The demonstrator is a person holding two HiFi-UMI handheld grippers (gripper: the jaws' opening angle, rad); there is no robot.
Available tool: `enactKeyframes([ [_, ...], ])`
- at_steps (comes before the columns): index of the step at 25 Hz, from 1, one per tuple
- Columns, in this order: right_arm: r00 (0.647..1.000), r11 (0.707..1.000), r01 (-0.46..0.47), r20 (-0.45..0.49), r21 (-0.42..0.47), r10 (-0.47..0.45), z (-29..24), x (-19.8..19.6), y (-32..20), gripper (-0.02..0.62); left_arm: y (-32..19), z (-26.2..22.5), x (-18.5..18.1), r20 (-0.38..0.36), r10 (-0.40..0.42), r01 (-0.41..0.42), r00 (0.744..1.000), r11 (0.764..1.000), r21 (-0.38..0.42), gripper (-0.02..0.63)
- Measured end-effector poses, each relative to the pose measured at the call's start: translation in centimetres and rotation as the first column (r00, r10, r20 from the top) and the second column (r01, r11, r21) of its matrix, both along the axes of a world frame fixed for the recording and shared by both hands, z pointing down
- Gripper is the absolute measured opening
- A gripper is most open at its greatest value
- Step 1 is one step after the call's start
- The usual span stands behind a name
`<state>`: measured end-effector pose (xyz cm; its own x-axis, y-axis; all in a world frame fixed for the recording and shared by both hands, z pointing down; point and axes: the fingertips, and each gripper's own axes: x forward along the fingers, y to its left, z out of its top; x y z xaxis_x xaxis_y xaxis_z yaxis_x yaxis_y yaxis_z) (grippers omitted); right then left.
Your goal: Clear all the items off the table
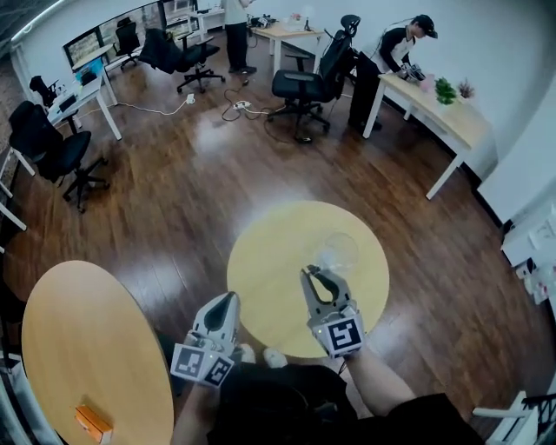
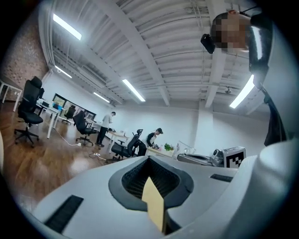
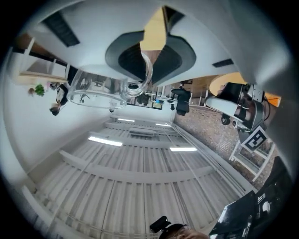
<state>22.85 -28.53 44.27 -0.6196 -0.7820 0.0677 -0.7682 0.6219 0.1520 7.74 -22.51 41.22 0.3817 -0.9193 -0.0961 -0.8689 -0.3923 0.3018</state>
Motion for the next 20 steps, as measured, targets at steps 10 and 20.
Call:
enactKeyframes([
  [10,0.974,0.967,-0.219,0.027,-0.127,0.224,4.7,6.1,-1.3,0.046,-4.3,3.8,1.0,0.056,0.129,-0.121,0.990,0.986,-0.118,0.005],
  [20,0.945,0.916,-0.327,-0.068,-0.231,0.320,13.3,11.8,-3.6,0.051,-9.7,10.8,4.7,0.109,0.209,-0.181,0.972,0.957,-0.228,0.005],
])
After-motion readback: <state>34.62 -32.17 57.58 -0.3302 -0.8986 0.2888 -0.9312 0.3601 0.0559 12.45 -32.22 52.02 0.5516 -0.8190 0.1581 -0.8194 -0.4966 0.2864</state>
